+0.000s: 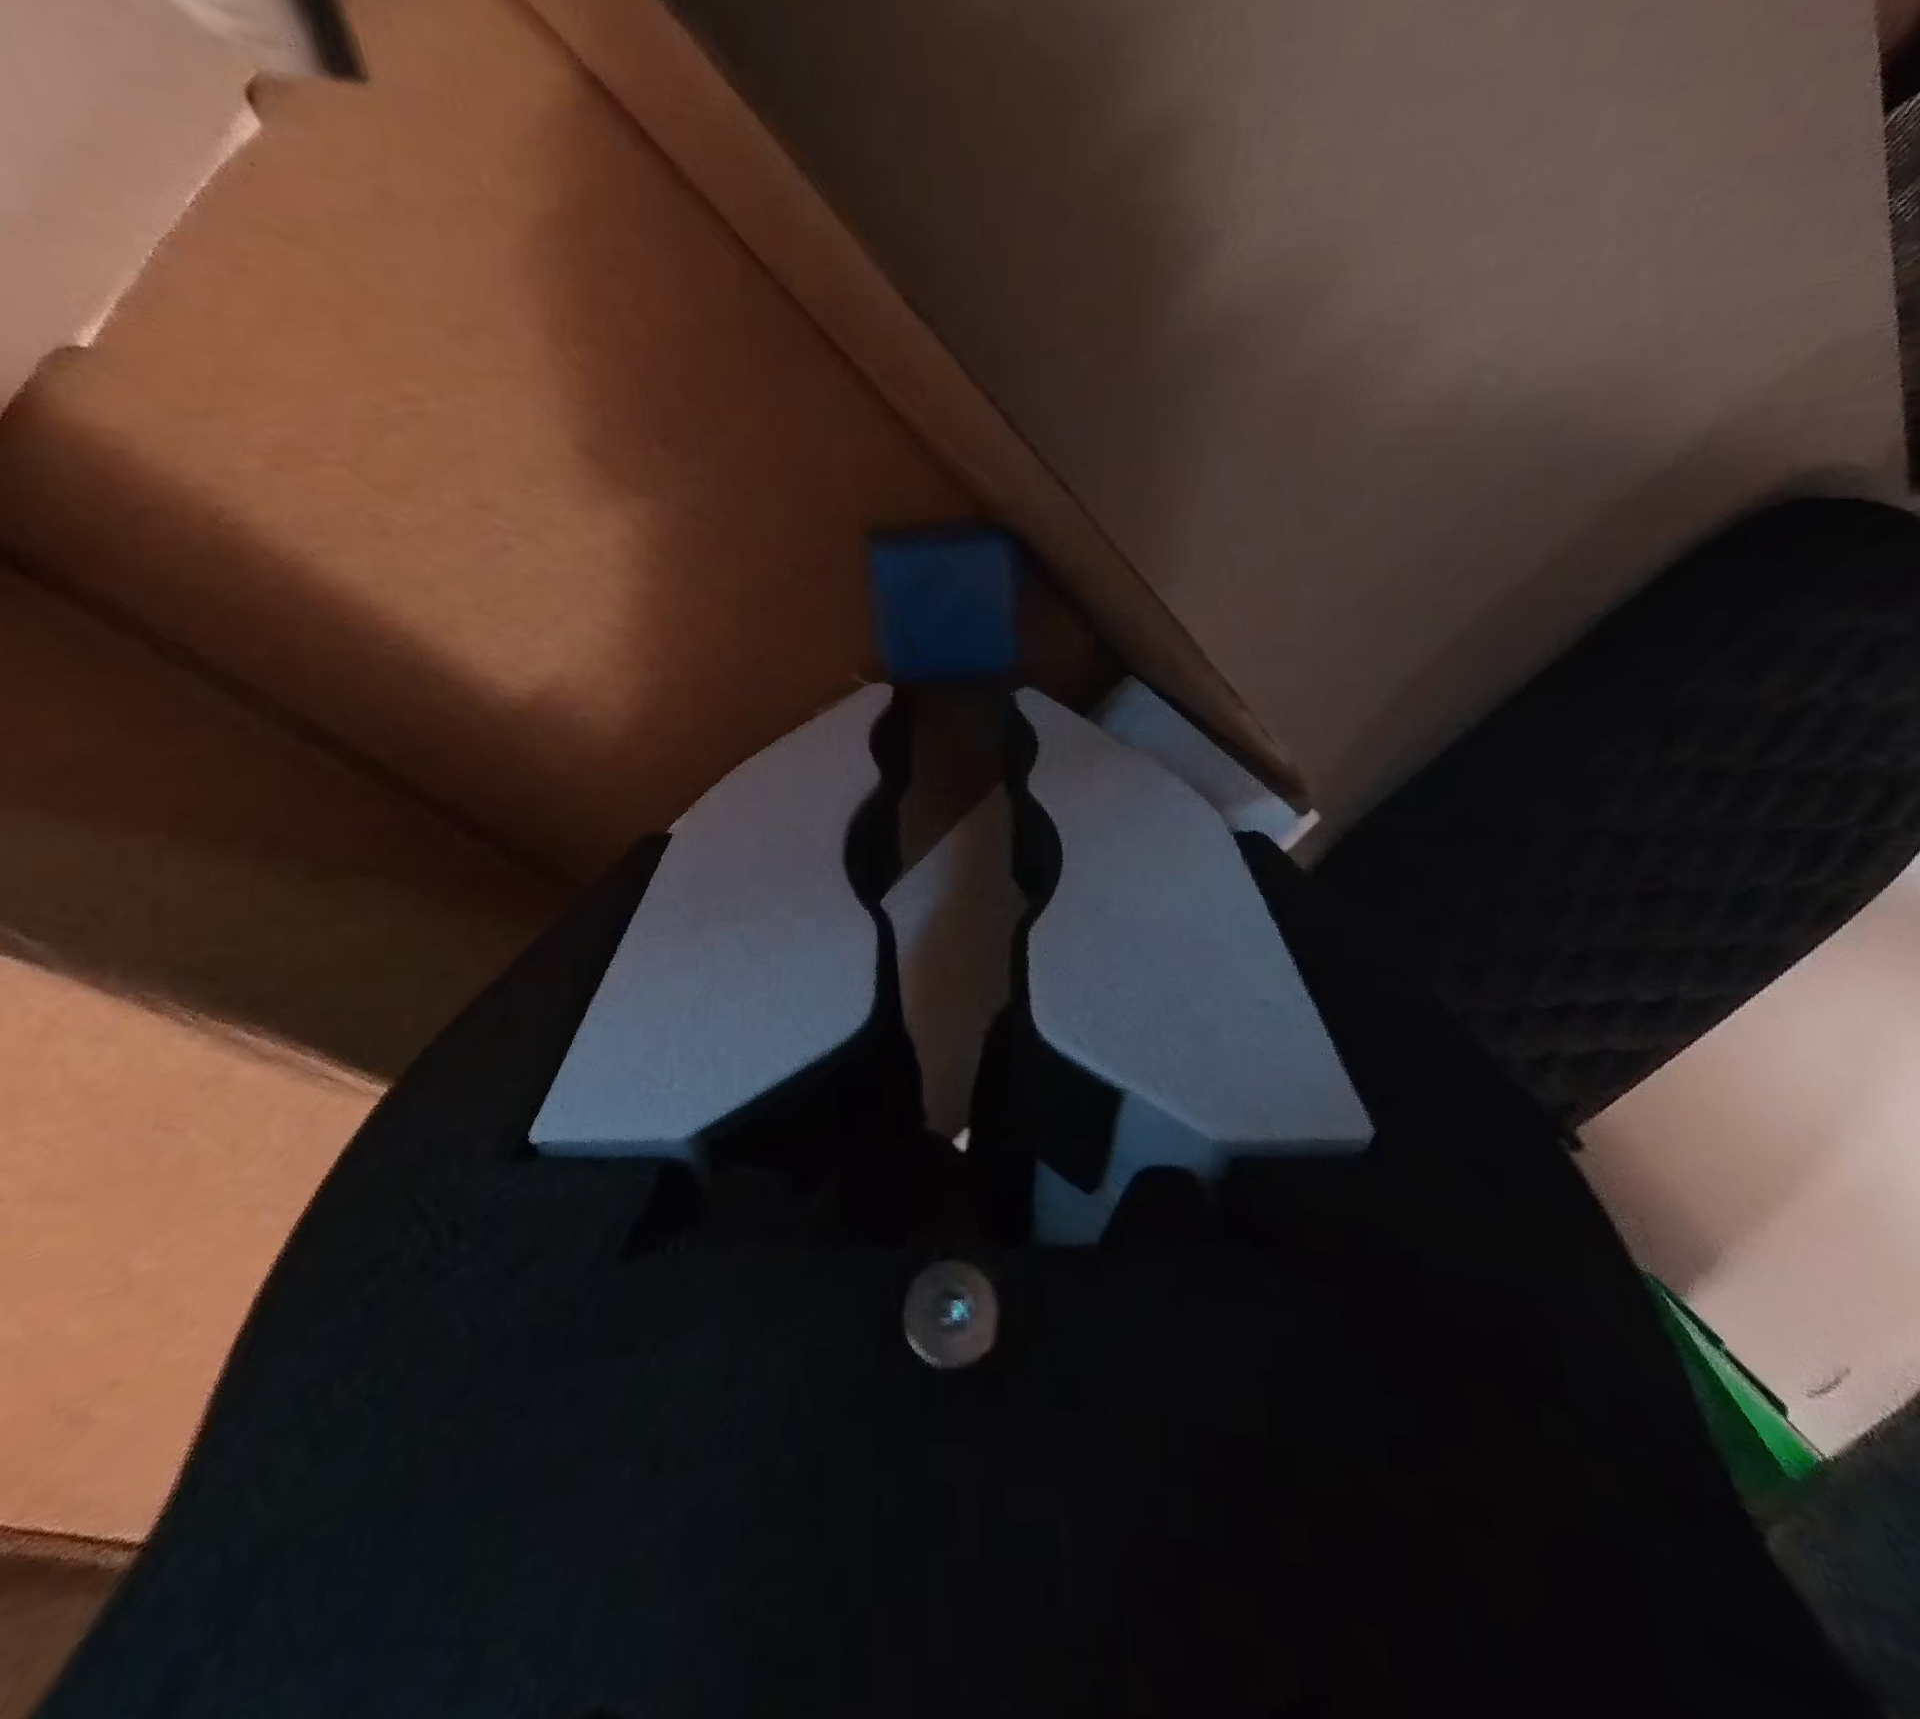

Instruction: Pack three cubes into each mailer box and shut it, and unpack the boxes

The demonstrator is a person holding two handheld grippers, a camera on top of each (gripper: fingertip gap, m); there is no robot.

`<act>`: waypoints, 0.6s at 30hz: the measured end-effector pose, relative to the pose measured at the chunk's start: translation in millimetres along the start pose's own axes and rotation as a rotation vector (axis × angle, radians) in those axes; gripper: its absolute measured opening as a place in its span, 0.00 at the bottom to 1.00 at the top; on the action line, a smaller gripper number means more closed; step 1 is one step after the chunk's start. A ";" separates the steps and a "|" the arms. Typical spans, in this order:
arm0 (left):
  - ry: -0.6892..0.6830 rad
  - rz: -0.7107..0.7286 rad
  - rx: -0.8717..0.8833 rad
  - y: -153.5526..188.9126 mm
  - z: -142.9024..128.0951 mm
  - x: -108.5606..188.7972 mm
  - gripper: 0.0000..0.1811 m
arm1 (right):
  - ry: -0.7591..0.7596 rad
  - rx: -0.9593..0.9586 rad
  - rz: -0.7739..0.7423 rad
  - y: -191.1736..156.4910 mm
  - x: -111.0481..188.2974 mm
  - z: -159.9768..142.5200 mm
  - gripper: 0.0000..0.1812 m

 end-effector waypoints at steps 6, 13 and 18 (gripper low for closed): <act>0.074 0.045 0.004 -2.1 8.0 9.5 0.13 | -0.072 0.047 -0.020 -1.6 -6.9 -7.8 0.21; 0.083 0.067 0.000 -0.7 13.7 9.7 0.24 | -0.111 0.085 -0.034 -2.9 -10.7 -11.8 0.21; 0.042 0.095 -0.057 -4.3 16.0 -2.2 0.17 | -0.113 0.089 -0.045 -2.3 -11.1 -11.9 0.20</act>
Point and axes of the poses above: each gripper's, where its closed fingertips meet, x back along the fingers, z out of its top, y = z × x across the jaws, the point moved 3 cm from there along x, back along the fingers, and after that the axes turned 1 degree about -z, right-handed, at the moved point
